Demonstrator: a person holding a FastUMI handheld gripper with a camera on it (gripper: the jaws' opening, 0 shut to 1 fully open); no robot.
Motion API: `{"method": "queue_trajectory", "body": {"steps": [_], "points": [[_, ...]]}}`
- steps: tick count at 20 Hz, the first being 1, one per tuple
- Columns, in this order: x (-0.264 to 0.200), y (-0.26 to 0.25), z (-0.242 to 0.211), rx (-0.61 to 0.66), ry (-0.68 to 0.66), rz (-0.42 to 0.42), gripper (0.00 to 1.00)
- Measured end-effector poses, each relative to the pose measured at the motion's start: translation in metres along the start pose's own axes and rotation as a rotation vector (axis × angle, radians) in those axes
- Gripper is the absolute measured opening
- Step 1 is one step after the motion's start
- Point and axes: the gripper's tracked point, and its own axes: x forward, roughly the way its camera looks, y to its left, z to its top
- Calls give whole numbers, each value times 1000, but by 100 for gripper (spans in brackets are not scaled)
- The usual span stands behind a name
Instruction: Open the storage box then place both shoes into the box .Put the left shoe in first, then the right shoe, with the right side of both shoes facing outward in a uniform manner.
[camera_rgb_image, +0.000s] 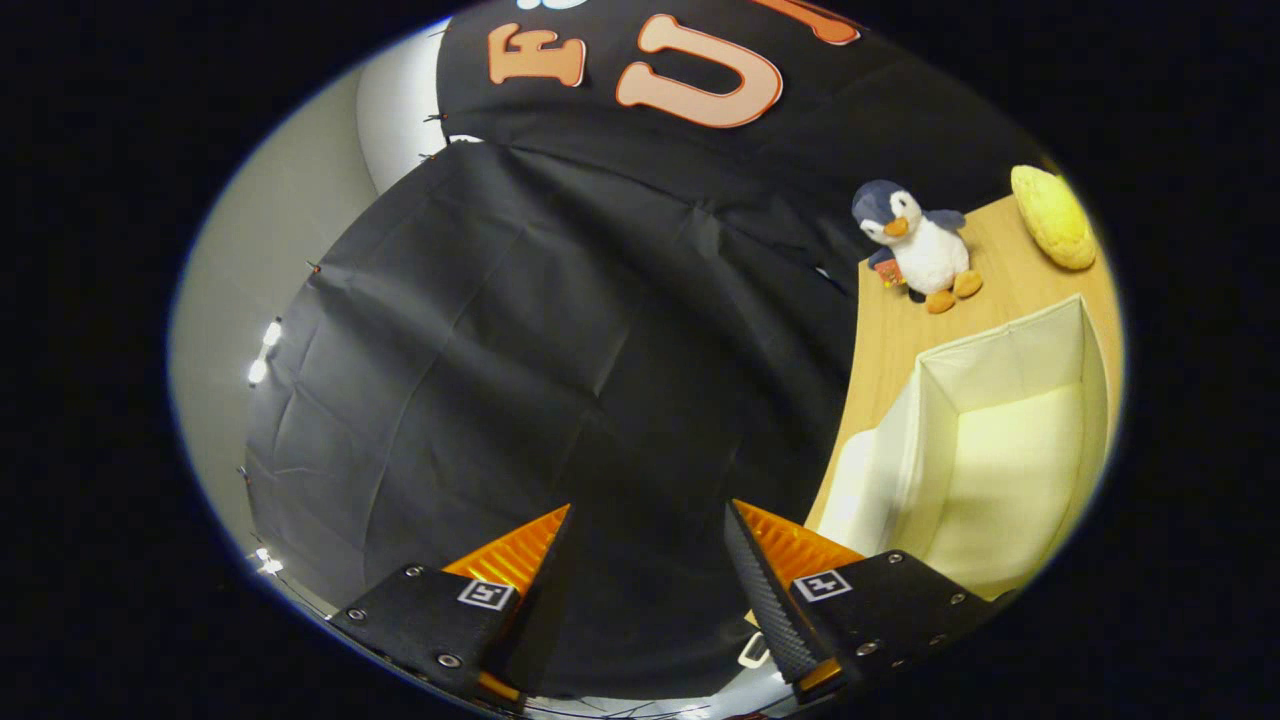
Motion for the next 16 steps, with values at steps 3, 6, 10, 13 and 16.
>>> {"method": "queue_trajectory", "body": {"steps": [3, 6, 10, 13, 16], "points": [[-22, -18, 23, -61, -73, -62, 96], [-63, -56, 32, -125, -144, -165, 97], [-108, -99, 29, -162, -166, -269, 98], [-142, -135, 21, -176, -159, -345, 98], [-178, -180, 10, -190, -136, -464, 98]]}}
